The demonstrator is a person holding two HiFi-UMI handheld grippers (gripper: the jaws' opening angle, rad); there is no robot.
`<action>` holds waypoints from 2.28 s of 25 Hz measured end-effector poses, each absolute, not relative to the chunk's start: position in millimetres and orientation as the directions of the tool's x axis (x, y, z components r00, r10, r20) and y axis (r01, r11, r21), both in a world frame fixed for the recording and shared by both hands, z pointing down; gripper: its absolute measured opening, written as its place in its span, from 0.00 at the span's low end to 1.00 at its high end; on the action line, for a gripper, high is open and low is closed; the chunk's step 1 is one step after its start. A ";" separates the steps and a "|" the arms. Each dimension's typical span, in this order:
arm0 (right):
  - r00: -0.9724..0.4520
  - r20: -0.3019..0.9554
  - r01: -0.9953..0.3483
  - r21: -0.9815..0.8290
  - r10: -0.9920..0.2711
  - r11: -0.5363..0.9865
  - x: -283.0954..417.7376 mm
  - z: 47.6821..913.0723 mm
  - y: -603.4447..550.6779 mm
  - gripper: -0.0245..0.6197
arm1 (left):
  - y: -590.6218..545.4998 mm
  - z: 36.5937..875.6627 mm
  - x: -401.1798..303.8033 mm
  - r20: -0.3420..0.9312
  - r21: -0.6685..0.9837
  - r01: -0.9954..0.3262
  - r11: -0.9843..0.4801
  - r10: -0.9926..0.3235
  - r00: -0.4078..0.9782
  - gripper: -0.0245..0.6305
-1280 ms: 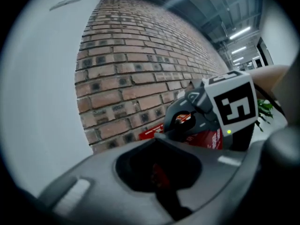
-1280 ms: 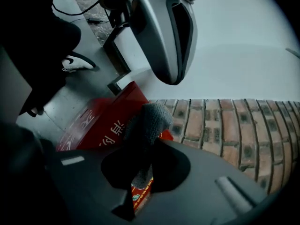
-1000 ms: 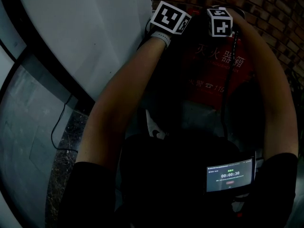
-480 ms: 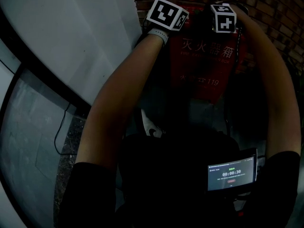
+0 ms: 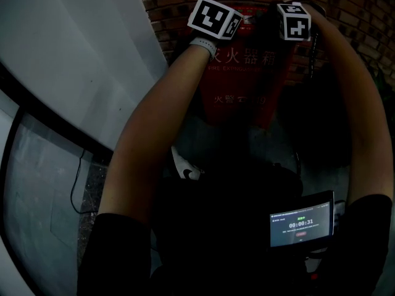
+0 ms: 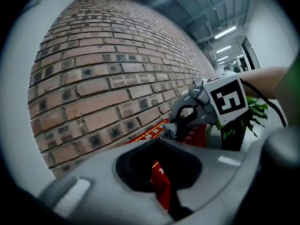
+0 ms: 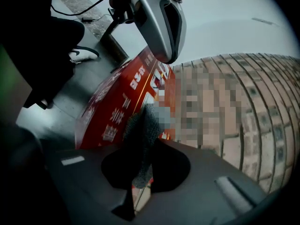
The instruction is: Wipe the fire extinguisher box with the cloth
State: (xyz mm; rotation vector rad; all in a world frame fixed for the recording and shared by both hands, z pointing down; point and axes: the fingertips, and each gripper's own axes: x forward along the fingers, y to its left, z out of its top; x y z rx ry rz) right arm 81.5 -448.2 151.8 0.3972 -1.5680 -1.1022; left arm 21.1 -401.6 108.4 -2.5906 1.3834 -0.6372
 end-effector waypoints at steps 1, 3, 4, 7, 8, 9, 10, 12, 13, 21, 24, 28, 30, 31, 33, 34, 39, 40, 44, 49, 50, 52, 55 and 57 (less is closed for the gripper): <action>-0.319 0.581 0.282 0.813 -0.749 0.510 89.8 150.4 -446.2 0.07 | -401.1 108.7 28.2 0.302 -0.312 -0.757 -0.574 -0.815 0.494 0.04; -0.306 0.576 0.267 0.816 -0.758 0.512 108.3 148.8 -446.0 0.07 | -400.2 109.2 42.2 0.305 -0.312 -0.748 -0.585 -0.808 0.504 0.04; -0.292 0.575 0.271 0.816 -0.764 0.510 118.3 148.9 -447.3 0.07 | -399.8 109.5 48.7 0.306 -0.314 -0.744 -0.590 -0.805 0.509 0.04; -0.226 0.577 0.328 0.804 -0.785 0.496 148.0 153.0 -452.7 0.07 | -397.6 110.6 63.7 0.310 -0.317 -0.736 -0.599 -0.798 0.516 0.04; -0.207 0.579 0.345 0.798 -0.789 0.495 155.5 153.8 -453.0 0.07 | -396.9 111.1 66.9 0.312 -0.318 -0.734 -0.600 -0.797 0.517 0.04; -0.192 0.580 0.356 0.793 -0.792 0.495 161.6 154.0 -452.7 0.07 | -396.2 111.7 69.0 0.313 -0.318 -0.733 -0.601 -0.797 0.517 0.04; -0.180 0.581 0.362 0.789 -0.794 0.496 166.4 153.8 -452.4 0.07 | -395.4 112.0 70.0 0.314 -0.319 -0.733 -0.601 -0.797 0.516 0.04; -0.169 0.575 0.358 0.792 -0.801 0.494 171.1 151.0 -452.3 0.08 | -393.7 110.2 67.2 0.311 -0.324 -0.735 -0.595 -0.801 0.512 0.04; -0.174 0.566 0.348 0.801 -0.806 0.488 169.4 147.3 -452.0 0.08 | -392.6 107.5 63.0 0.306 -0.326 -0.740 -0.588 -0.806 0.507 0.04; -0.328 0.534 0.288 0.842 -0.779 0.456 63.9 119.9 -447.7 0.08 | -398.0 94.7 -19.8 0.260 -0.298 -0.810 -0.505 -0.859 0.440 0.04; -0.401 0.519 0.290 0.854 -0.755 0.433 9.9 116.7 -429.0 0.08 | -382.5 93.2 -53.0 0.244 -0.275 -0.840 -0.467 -0.879 0.409 0.04; -0.467 0.493 0.325 0.868 -0.734 0.377 -64.2 117.5 -411.0 0.08 | -367.6 95.7 -99.5 0.236 -0.267 -0.867 -0.422 -0.900 0.365 0.04; -0.488 0.503 0.334 0.863 -0.713 0.380 -93.3 124.0 -405.4 0.08 | -366.0 98.2 -119.8 0.234 -0.258 -0.877 -0.405 -0.907 0.350 0.04; -0.496 0.503 0.335 0.863 -0.708 0.379 -104.8 126.8 -403.5 0.08 | -365.8 99.8 -127.9 0.233 -0.252 -0.881 -0.400 -0.909 0.346 0.04; -0.504 0.499 0.339 0.865 -0.705 0.370 -122.6 131.4 -402.3 0.08 | -365.7 103.9 -140.7 0.235 -0.243 -0.887 -0.392 -0.911 0.338 0.04; -0.504 0.501 0.343 0.864 -0.704 0.369 -129.2 134.2 -402.0 0.08 | -365.6 107.1 -144.8 0.240 -0.240 -0.888 -0.393 -0.910 0.338 0.04; -0.481 0.542 0.380 0.837 -0.689 0.393 -140.3 154.2 -401.0 0.08 | -366.0 124.5 -145.7 0.262 -0.225 -0.881 -0.416 -0.897 0.357 0.04; -0.478 0.546 0.386 0.834 -0.688 0.394 -139.8 156.4 -400.7 0.08 | -366.5 126.0 -144.8 0.261 -0.221 -0.881 -0.419 -0.896 0.360 0.04; -0.467 0.561 0.395 0.824 -0.683 0.407 -129.5 157.9 -398.2 0.08 | -367.5 128.0 -135.3 0.260 -0.213 -0.876 -0.432 -0.890 0.375 0.04; -0.455 0.563 0.391 0.822 -0.690 0.413 -107.0 158.0 -395.3 0.08 | -366.3 127.3 -115.3 0.261 -0.217 -0.866 -0.451 -0.881 0.394 0.04; -0.455 0.562 0.387 0.824 -0.691 0.415 -102.0 157.2 -394.5 0.08 | -366.3 126.8 -110.7 0.261 -0.218 -0.864 -0.453 -0.880 0.396 0.04; -0.451 0.562 0.383 0.823 -0.693 0.419 -88.9 157.5 -393.7 0.08 | -365.6 127.2 -99.5 0.264 -0.222 -0.861 -0.458 -0.878 0.399 0.04; -0.435 0.563 0.380 0.822 -0.702 0.424 -66.1 159.1 -394.8 0.08 | -365.8 127.2 -80.7 0.265 -0.231 -0.853 -0.469 -0.874 0.408 0.04; -0.428 0.559 0.373 0.825 -0.710 0.424 -52.6 156.0 -395.6 0.08 | -367.2 123.9 -68.7 0.261 -0.237 -0.848 -0.475 -0.872 0.415 0.04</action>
